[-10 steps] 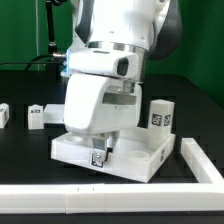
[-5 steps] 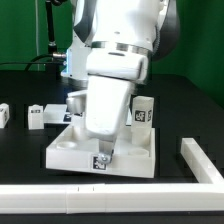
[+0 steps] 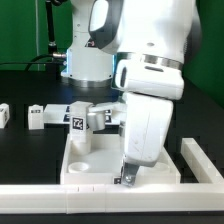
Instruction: Assemble square table
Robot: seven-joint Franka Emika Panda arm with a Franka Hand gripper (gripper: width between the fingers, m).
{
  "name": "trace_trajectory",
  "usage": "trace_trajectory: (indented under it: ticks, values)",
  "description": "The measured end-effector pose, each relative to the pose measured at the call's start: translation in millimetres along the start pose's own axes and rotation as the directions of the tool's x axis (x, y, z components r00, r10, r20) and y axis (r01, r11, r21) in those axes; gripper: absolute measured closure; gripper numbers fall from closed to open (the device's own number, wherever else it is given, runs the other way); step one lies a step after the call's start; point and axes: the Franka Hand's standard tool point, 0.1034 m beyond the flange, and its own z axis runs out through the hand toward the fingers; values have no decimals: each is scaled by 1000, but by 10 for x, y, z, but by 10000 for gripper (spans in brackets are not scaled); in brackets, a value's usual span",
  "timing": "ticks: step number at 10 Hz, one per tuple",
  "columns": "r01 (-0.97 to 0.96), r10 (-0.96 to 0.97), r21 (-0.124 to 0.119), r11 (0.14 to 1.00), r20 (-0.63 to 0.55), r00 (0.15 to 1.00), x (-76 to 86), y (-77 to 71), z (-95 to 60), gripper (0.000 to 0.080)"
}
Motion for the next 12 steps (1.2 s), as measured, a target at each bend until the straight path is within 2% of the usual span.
trace_trajectory:
  ticks: [3, 6, 8, 10, 11, 12]
  values:
    - [-25, 24, 46, 999, 11, 1000, 145, -24, -30, 728]
    - [-74, 74, 67, 995, 10, 997, 342, -60, -55, 728]
    - [-71, 70, 73, 995, 19, 997, 313, -57, -79, 718]
    - [-76, 74, 78, 994, 28, 997, 225, 18, -235, 718]
    - [-82, 79, 83, 993, 35, 996, 179, 67, -348, 468]
    - [-91, 87, 86, 992, 40, 995, 129, 121, -473, 330]
